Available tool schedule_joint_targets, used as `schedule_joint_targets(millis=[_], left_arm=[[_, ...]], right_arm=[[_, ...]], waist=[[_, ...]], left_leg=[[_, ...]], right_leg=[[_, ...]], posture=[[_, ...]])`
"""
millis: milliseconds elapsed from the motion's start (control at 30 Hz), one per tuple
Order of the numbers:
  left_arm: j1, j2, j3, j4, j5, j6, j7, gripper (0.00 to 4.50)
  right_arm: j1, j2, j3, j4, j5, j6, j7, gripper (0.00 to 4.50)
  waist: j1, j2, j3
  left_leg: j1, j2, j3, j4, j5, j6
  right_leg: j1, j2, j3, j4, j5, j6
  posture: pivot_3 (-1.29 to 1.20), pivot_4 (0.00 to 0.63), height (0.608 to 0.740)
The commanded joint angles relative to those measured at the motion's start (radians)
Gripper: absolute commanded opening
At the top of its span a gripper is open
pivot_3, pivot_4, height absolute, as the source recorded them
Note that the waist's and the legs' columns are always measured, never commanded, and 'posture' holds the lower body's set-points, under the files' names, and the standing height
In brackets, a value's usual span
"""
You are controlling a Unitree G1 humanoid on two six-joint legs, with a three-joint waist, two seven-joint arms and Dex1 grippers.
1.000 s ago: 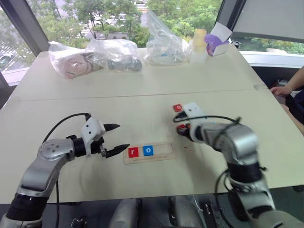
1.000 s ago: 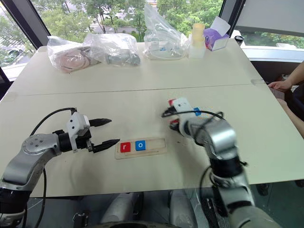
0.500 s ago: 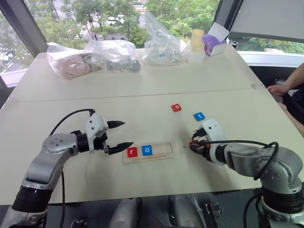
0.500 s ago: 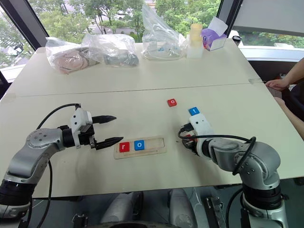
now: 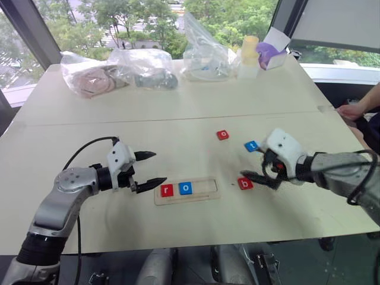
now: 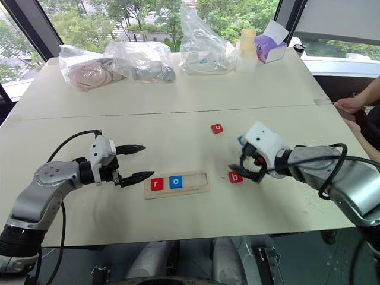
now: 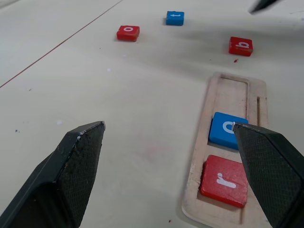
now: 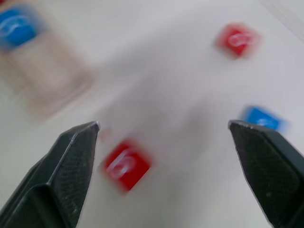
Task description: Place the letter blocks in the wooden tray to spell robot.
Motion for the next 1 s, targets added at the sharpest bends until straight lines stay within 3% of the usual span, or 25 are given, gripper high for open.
schedule_joint_targets(millis=[33, 200, 400, 500, 667, 733, 867, 1000], left_arm=[[-0.011, 0.003, 0.026, -0.023, -0.009, -0.010, 0.005, 4.50], [-0.004, 0.011, 0.028, -0.044, -0.024, 0.008, 0.002, 4.50], [0.003, 0.020, 0.036, -0.052, -0.031, 0.018, -0.004, 4.50], [0.007, 0.022, 0.037, -0.062, -0.031, 0.024, 0.000, 4.50], [0.011, 0.023, 0.040, -0.068, -0.027, 0.026, 0.003, 4.50], [0.012, 0.023, 0.041, -0.072, -0.029, 0.029, 0.005, 4.50], [0.024, 0.025, 0.042, -0.084, -0.032, 0.030, 0.004, 4.50], [0.031, 0.023, 0.036, -0.091, -0.039, 0.029, -0.009, 4.50]], right_arm=[[-0.032, 0.014, 0.066, 0.190, -0.166, -0.247, 0.222, 4.49], [-0.080, 0.112, 0.125, 0.391, -0.300, -0.487, 0.400, 4.49], [-0.118, 0.212, 0.131, 0.507, -0.380, -0.574, 0.469, 4.49], [-0.137, 0.249, 0.126, 0.553, -0.406, -0.588, 0.481, 3.65], [-0.138, 0.266, 0.110, 0.575, -0.434, -0.589, 0.488, 1.14], [-0.145, 0.272, 0.095, 0.559, -0.432, -0.573, 0.477, 1.15], [-0.188, 0.304, 0.069, 0.341, -0.342, -0.379, 0.466, 1.15], [-0.206, 0.343, 0.130, 0.220, -0.354, -0.275, 0.467, 1.15]], waist=[[-0.001, 0.000, 0.000], [0.001, 0.000, 0.000], [0.006, 0.000, 0.000], [0.005, 0.000, 0.000], [0.007, 0.000, 0.000], [0.007, 0.000, 0.000], [0.002, 0.001, 0.001], [0.007, 0.001, 0.000]], left_leg=[[0.001, 0.000, 0.000, 0.000, 0.000, 0.000], [0.001, 0.001, 0.000, 0.000, 0.000, -0.001], [0.001, 0.000, -0.001, 0.000, 0.000, -0.001], [0.001, 0.000, -0.001, 0.000, 0.000, -0.001], [0.001, 0.000, -0.001, 0.000, 0.001, -0.002], [0.001, 0.000, -0.001, 0.000, 0.001, -0.002], [0.001, 0.001, -0.001, 0.000, 0.001, -0.002], [0.001, 0.001, -0.002, 0.000, 0.001, -0.002]], right_leg=[[0.000, 0.000, 0.001, 0.000, 0.000, 0.000], [0.000, 0.001, 0.001, 0.001, 0.001, -0.001], [0.000, 0.000, 0.002, 0.001, 0.001, -0.001], [0.000, 0.000, 0.002, 0.001, 0.001, -0.002], [0.000, 0.000, 0.002, 0.001, 0.001, -0.002], [0.000, 0.000, 0.002, 0.001, 0.001, -0.002], [-0.001, -0.001, 0.003, 0.002, 0.001, -0.002], [-0.002, -0.001, 0.003, 0.002, 0.001, -0.002]], posture=[[0.00, 0.150, 0.740], [0.00, 0.150, 0.740], [0.00, 0.150, 0.740], [0.00, 0.150, 0.740], [0.00, 0.150, 0.740], [0.00, 0.150, 0.740], [0.00, 0.150, 0.740], [0.00, 0.150, 0.740]])
